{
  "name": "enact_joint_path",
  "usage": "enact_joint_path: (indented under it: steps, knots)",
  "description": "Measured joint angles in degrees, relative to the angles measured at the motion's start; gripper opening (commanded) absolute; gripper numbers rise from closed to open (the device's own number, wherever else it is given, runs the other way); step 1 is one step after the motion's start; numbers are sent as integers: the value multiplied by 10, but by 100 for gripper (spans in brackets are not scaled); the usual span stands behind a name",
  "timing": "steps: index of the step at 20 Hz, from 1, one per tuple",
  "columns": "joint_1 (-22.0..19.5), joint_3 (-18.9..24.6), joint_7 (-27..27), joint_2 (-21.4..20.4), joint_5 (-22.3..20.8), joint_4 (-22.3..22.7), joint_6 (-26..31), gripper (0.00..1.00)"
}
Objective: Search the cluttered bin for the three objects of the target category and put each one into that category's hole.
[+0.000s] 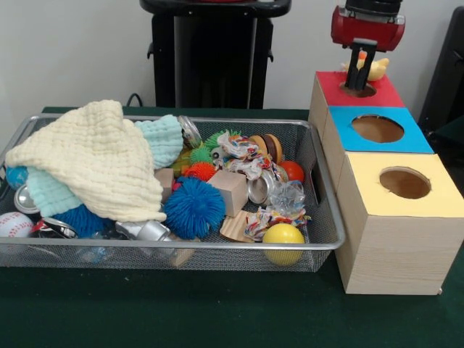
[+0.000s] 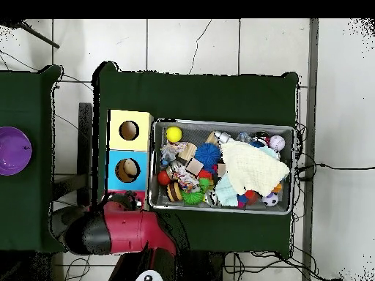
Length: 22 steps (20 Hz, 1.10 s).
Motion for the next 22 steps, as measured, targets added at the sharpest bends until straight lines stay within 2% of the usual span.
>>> enact_joint_path:
  steps: [14, 22]
  knots:
    - [0, -10, 0, 0, -1, -25, 7, 0]
    - [-1, -13, 0, -9, -2, -63, 103, 0]
